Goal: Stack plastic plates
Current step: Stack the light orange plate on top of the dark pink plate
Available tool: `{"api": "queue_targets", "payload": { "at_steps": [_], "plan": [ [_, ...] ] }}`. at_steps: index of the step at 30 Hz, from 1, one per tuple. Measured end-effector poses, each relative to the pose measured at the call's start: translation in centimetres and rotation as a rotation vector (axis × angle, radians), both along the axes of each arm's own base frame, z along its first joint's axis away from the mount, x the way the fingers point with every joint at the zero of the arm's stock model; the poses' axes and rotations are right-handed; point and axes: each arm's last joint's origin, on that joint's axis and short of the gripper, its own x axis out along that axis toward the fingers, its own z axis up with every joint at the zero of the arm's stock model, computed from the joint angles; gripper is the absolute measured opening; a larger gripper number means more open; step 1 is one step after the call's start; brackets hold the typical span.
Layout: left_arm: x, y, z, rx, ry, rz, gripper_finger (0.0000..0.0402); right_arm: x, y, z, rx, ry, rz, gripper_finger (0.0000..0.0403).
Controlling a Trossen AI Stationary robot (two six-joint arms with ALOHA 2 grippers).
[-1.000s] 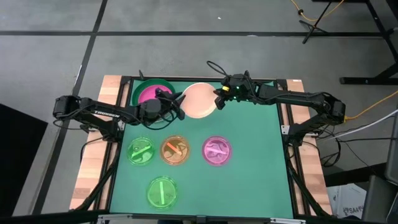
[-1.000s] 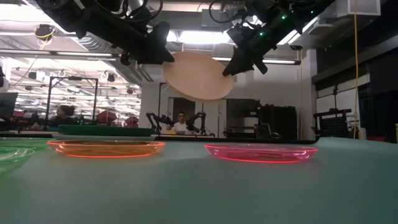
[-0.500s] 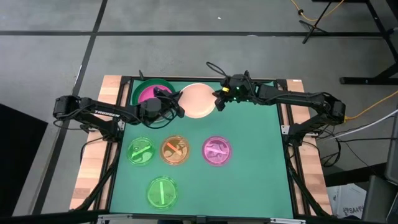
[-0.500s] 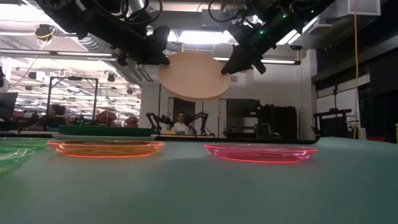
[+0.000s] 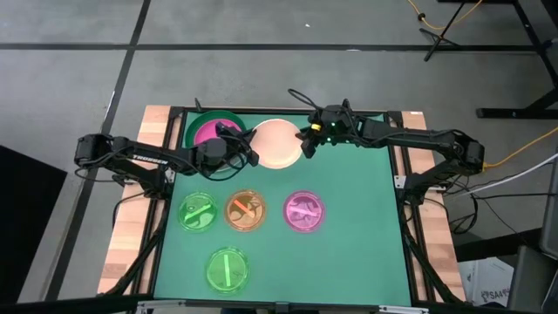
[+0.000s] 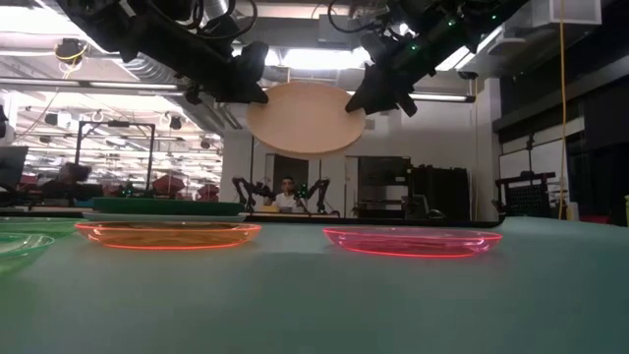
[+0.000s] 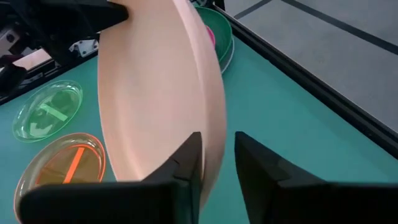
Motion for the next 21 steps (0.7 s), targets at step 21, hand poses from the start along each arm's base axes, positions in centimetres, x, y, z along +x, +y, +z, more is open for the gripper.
{"api": "queue_targets", "payload": {
  "at_steps": [21],
  "plan": [
    [-0.13, 0.23, -0.02, 0.04, 0.045, 0.04, 0.001, -0.53, 0.09, 0.41, -0.021, 0.015, 0.002, 0.0111]
  ]
}}
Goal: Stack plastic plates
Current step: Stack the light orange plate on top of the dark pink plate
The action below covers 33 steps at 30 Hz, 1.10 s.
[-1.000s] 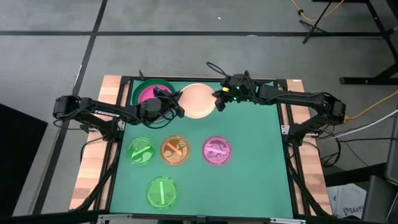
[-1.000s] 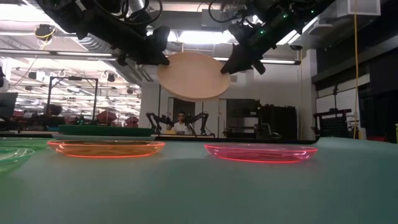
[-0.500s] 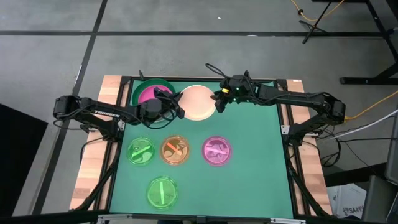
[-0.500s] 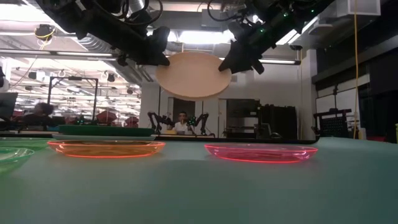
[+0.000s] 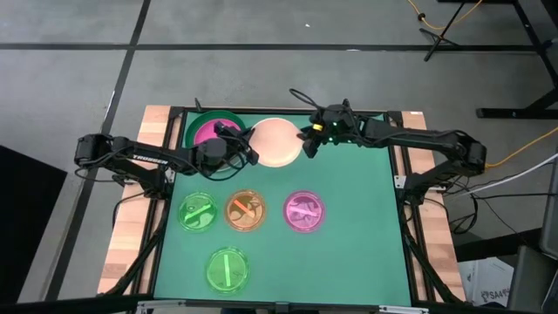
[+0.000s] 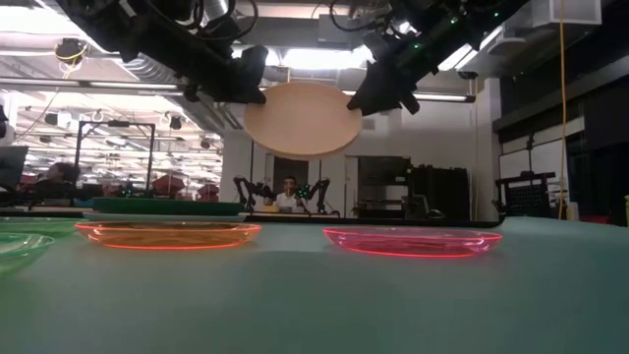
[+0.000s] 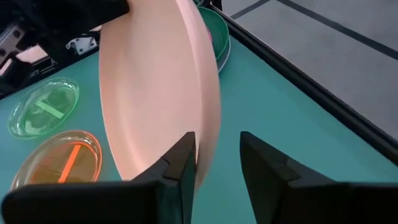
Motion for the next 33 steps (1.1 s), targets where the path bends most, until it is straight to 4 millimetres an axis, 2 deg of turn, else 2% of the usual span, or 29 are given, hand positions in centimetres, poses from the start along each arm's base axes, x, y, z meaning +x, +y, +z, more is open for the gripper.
{"api": "queue_targets", "payload": {
  "at_steps": [10, 19, 26, 33],
  "plan": [
    [-0.2, 1.0, 0.0, -0.003, 0.004, 0.023, 0.0009, -1.9, 0.6, 1.2, -0.012, 0.043, -0.018, 0.0111],
    [-0.5, 1.7, 0.1, -0.007, 0.0, 0.033, 0.0009, -3.1, 0.9, 1.5, -0.016, 0.109, -0.056, 0.0111],
    [-1.6, 2.5, 0.9, -0.022, 0.007, 0.02, 0.0009, -3.4, 1.0, 1.5, -0.01, 0.125, -0.053, 0.0111],
    [-3.5, 3.5, 2.1, -0.032, 0.003, 0.041, 0.0009, -3.4, 1.0, 1.5, -0.009, 0.124, -0.053, 0.0111]
  ]
}}
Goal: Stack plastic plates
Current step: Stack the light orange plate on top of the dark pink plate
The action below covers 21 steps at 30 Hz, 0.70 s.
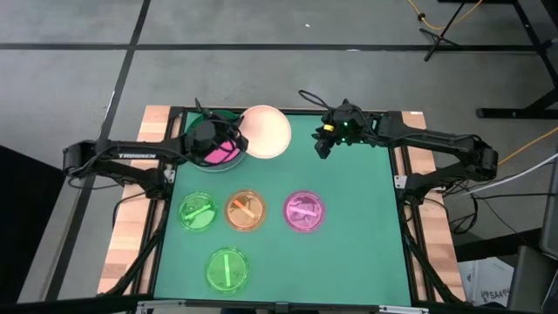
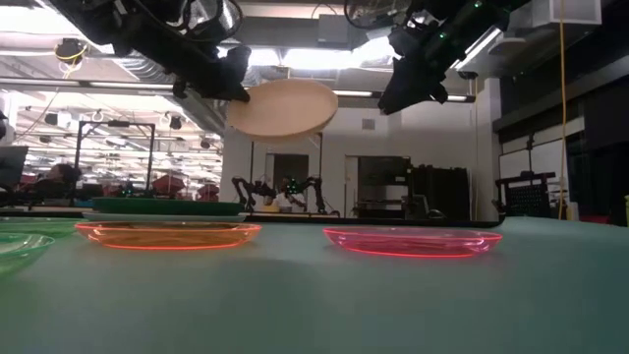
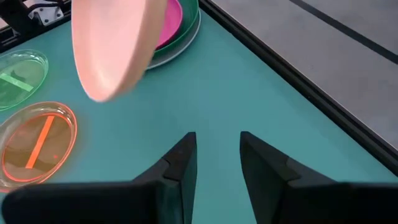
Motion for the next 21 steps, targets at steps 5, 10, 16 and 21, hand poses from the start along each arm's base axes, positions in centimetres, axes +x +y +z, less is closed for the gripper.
{"api": "queue_targets", "payload": {
  "at_steps": [5, 10, 16, 21],
  "plan": [
    [-1.7, 0.6, 0.8, -0.014, 0.01, 0.026, 0.001, 0.0, 0.0, 0.0, 0.0, 0.0, 0.0, 0.0111],
    [-3.3, 1.0, 1.4, -0.03, 0.02, 0.039, 0.001, 0.0, 0.0, 0.0, 0.0, 0.0, 0.0, 0.0111],
    [-5.1, 1.4, 1.7, -0.048, 0.048, 0.088, 0.001, 0.0, 0.0, 0.0, 0.001, 0.0, 0.0, 0.0111],
    [-6.5, 1.7, 1.6, -0.073, 0.096, 0.137, 0.001, 0.0, 0.0, 0.0, 0.001, 0.0, 0.001, 0.0111]
  ]
}}
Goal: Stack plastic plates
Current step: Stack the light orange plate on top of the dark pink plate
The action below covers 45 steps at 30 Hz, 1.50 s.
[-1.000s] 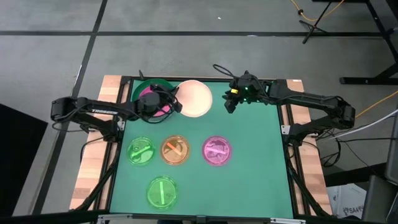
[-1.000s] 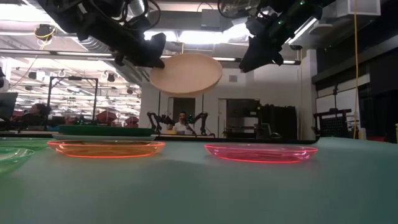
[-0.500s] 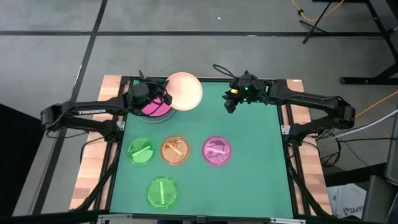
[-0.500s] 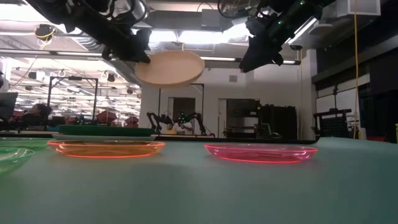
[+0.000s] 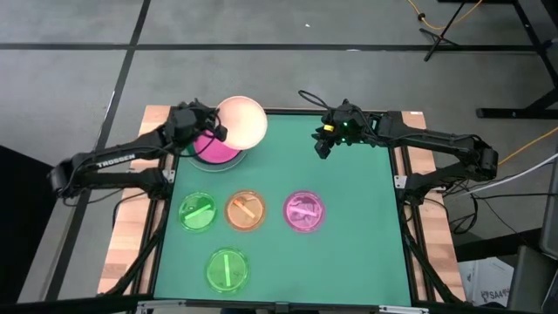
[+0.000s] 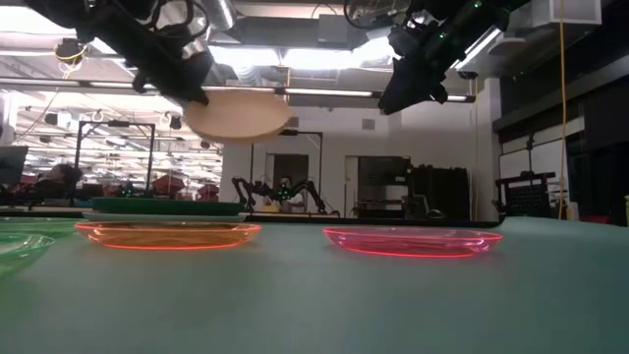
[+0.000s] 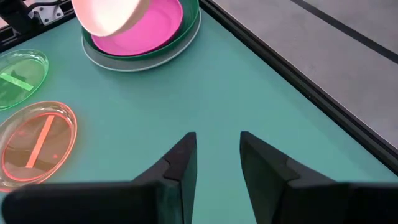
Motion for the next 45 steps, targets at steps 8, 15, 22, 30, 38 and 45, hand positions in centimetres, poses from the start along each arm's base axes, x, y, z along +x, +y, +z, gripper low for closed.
{"api": "queue_targets", "payload": {
  "at_steps": [8, 15, 22, 30, 38, 45],
  "plan": [
    [-1.9, 0.8, -1.3, -0.143, 0.071, 0.084, 0.001, 0.0, 0.0, 0.0, 0.0, 0.0, 0.0, 0.0111],
    [-3.1, 1.6, -2.3, -0.223, 0.132, 0.17, 0.001, 0.0, 0.0, 0.0, 0.0, -0.001, 0.0, 0.0111],
    [-4.0, 2.1, -2.8, -0.274, 0.144, 0.217, 0.001, 0.0, 0.0, 0.0, 0.0, -0.001, 0.0, 0.0111],
    [-4.7, 2.5, -3.3, -0.342, 0.152, 0.267, 0.001, 0.0, 0.0, 0.0, 0.001, -0.001, 0.0, 0.0111],
    [-4.2, 3.4, -4.7, -0.413, 0.189, 0.299, 0.001, 0.0, 0.0, 0.0, 0.001, 0.0, 0.0, 0.0111],
    [-3.4, 4.2, -6.4, -0.476, 0.267, 0.308, 0.001, 0.0, 0.0, 0.0, 0.001, 0.0, 0.0, 0.0111]
  ]
}}
